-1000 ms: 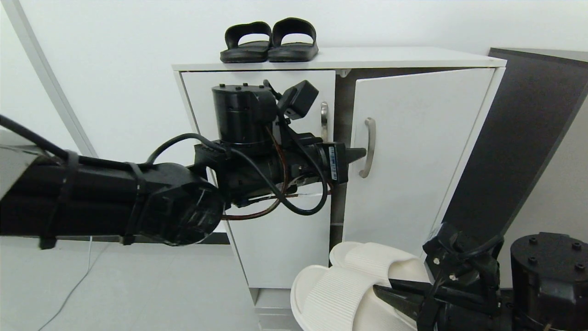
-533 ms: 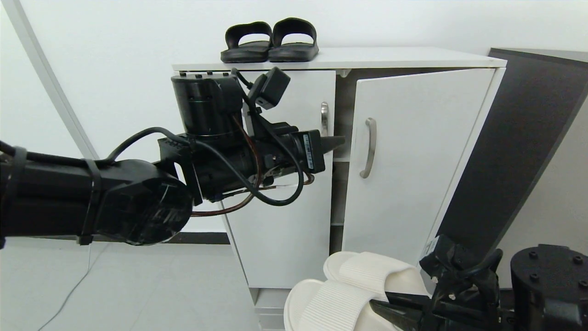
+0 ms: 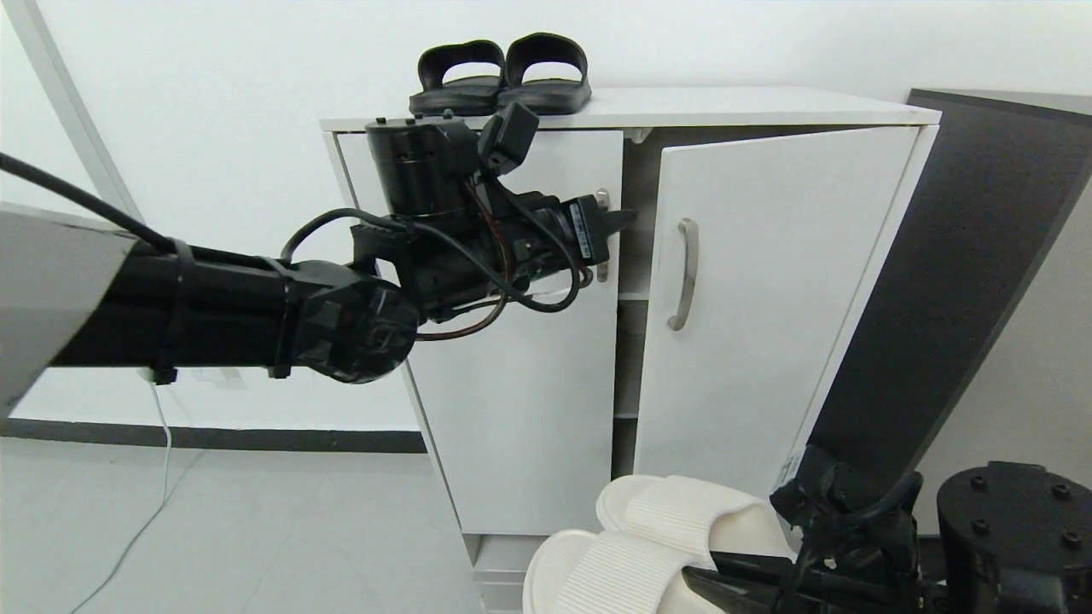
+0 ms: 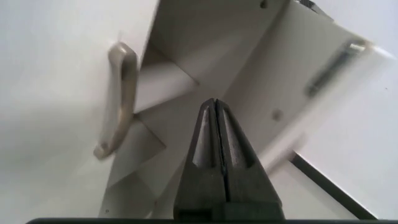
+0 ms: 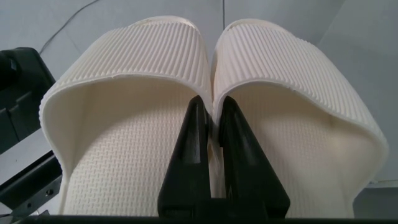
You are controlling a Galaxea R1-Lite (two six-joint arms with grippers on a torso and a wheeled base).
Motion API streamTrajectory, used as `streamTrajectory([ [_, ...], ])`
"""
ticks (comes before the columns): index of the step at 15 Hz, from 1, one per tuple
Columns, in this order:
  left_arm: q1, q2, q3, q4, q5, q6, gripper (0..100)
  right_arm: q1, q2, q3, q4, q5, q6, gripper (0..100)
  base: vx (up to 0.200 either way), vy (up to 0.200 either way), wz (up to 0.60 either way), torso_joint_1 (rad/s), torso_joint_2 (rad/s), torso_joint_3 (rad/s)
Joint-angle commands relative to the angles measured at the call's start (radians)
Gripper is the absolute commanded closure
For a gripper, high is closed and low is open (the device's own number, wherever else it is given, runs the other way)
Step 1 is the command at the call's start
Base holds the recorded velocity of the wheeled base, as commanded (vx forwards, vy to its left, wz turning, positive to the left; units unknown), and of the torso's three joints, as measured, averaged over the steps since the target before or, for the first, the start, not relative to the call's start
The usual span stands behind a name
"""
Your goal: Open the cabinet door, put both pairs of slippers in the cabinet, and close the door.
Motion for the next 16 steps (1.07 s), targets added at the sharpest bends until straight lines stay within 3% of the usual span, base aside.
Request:
streamTrajectory([
  [1,-0.004,0.061,-0.042,0.0,-0.002,0.0,100,0.002,0.012,0.0,-0.002,0.001,0.0,100,0.0,0.0,0.0,0.0,0.0,0.0],
  [4,-0.021,0.081,-0.065,-0.001,-0.005,0.004,100,0.004,0.019,0.0,-0.002,-0.001,0.0,100,0.0,0.0,0.0,0.0,0.0,0.0],
  [8,-0.053,0.084,-0.052,-0.027,-0.025,0.012,100,0.027,0.031,0.005,-0.002,0.002,0.001,100,-0.2,0.0,0.0,0.005,0.01,0.006],
  [11,-0.142,0.027,0.12,-0.168,-0.023,0.017,100,0.048,0.03,0.014,-0.003,0.002,0.001,100,-0.2,0.0,0.0,0.001,0.0,0.017],
  [13,-0.22,0.026,0.169,-0.248,-0.028,0.017,100,0.08,0.028,0.02,-0.006,0.001,0.0,100,-0.2,0.0,0.0,0.002,0.0,-0.002],
  [16,-0.226,0.047,0.171,-0.31,-0.022,0.015,100,0.08,0.028,0.023,-0.008,-0.002,0.001,100,0.0,0.0,0.0,0.0,0.0,0.0],
])
